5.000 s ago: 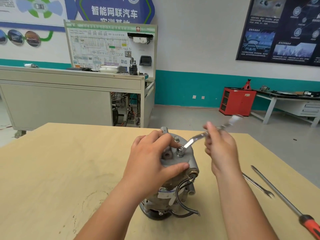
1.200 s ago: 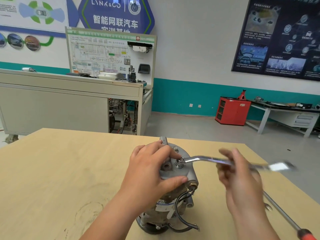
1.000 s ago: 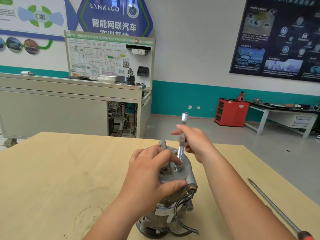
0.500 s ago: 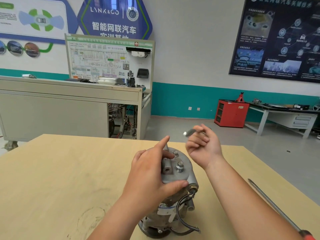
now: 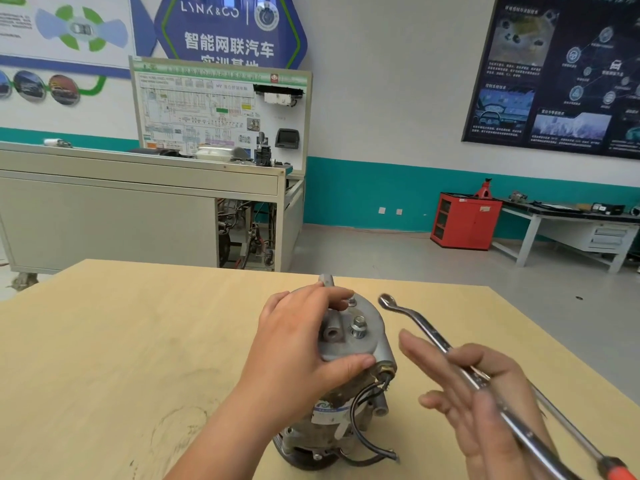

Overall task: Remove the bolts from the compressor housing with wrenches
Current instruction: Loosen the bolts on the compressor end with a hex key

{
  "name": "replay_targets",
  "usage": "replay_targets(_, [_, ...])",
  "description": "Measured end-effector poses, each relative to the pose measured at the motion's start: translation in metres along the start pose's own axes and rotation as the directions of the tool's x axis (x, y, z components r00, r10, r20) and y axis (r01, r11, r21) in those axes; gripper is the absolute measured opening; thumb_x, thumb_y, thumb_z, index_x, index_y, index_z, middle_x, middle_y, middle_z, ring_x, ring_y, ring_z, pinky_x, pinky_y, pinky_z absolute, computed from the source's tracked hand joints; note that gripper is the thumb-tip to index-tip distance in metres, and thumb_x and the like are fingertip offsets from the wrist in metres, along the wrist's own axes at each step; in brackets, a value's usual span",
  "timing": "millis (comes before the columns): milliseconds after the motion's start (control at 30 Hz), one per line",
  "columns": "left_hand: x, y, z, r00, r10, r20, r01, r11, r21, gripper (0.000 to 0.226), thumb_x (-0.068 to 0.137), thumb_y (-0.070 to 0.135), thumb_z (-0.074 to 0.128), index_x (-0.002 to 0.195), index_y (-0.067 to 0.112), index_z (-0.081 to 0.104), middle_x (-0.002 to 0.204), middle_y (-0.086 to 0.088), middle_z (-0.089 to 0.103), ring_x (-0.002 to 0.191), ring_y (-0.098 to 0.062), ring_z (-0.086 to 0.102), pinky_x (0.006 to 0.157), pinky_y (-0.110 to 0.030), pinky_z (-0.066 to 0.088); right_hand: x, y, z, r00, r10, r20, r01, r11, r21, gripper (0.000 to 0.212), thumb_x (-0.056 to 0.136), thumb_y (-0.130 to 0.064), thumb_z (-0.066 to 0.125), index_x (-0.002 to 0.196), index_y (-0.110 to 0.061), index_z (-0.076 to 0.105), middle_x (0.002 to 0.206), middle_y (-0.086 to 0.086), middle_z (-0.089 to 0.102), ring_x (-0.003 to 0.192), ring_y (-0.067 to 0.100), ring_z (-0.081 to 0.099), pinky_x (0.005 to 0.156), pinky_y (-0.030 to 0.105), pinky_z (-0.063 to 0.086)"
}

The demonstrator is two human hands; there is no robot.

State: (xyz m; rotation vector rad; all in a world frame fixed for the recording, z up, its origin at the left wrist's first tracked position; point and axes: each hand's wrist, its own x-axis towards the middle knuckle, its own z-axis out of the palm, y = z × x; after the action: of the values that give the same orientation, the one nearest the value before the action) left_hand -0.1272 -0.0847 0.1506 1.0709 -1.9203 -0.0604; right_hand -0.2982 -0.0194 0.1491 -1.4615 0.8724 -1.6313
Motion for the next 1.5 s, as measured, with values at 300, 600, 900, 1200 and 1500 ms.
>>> replay_targets(300, [0.001, 0.003, 0.0, 1.0, 0.029, 0.002, -0.029, 0.999, 0.013, 0.053, 0.067, 0.061, 0.066, 0.115, 0.049, 0.047, 0.109, 0.021, 0.059, 0.106, 0.001, 0.048, 0.1, -0.026, 0.026, -0.015, -0.003, 0.023, 0.997, -0.068, 0.024, 0.072, 0.96, -0.269, 0.085, 0.049, -0.093, 0.043, 0.089, -0.018, 0.049, 0.088, -0.027, 0.07, 0.068, -0.003, 0.066, 0.051, 0.015, 0.049])
replay_targets(600, [0.0, 0.002, 0.0, 0.999, 0.039, 0.024, -0.039, 0.999, -0.001, 0.054, 0.066, 0.073, 0.052, 0.11, 0.043, 0.06, 0.108, 0.019, 0.058, 0.108, 0.003, 0.043, 0.1, -0.02, 0.022, -0.009, -0.005, 0.017, 0.997, -0.073, 0.009, 0.071, 0.927, -0.369, 0.085, 0.047, -0.098, 0.03, 0.09, -0.027, 0.05, 0.084, -0.032, 0.068, 0.062, -0.009, 0.061, 0.055, 0.005, 0.043])
replay_targets(900, [0.0, 0.0, 0.0, 1.0, 0.027, 0.007, -0.027, 0.999, -0.032, 0.04, 0.063, 0.062, 0.067, 0.096, 0.04, 0.068, 0.102, 0.017, 0.058, 0.106, 0.009, 0.039, 0.101, -0.029, 0.025, -0.003, 0.024, 0.005, 0.988, -0.089, -0.123, 0.094, 0.995, 0.034, 0.007, 0.069, -0.041, 0.059, 0.07, -0.042, 0.066, 0.047, 0.001, 0.059, 0.042, 0.006, 0.047, 0.047, 0.013, 0.037])
replay_targets(1200, [0.001, -0.002, 0.0, 0.998, 0.042, 0.05, -0.042, 0.999, -0.001, 0.04, 0.064, 0.071, 0.056, 0.097, 0.049, 0.062, 0.103, 0.023, 0.054, 0.112, 0.011, 0.037, 0.099, -0.018, 0.019, 0.142, 0.042, 0.014, 0.955, 0.29, -0.059, -0.295, 0.944, -0.145, 0.019, 0.091, -0.029, 0.055, 0.075, -0.019, 0.058, 0.056, -0.007, 0.042, 0.055, 0.009, 0.037, 0.055, 0.024, 0.03])
replay_targets(1500, [0.002, -0.001, -0.001, 0.997, 0.043, 0.057, -0.044, 0.999, 0.015, 0.039, 0.064, 0.071, 0.05, 0.101, 0.06, 0.047, 0.103, 0.024, 0.052, 0.107, 0.015, 0.033, 0.099, -0.009, 0.011, 0.173, 0.026, 0.041, 0.874, 0.364, 0.322, -0.228, 0.893, -0.388, 0.018, 0.092, -0.021, 0.051, 0.08, -0.014, 0.064, 0.039, -0.012, 0.037, 0.035, 0.003, 0.032, 0.041, 0.018, 0.025])
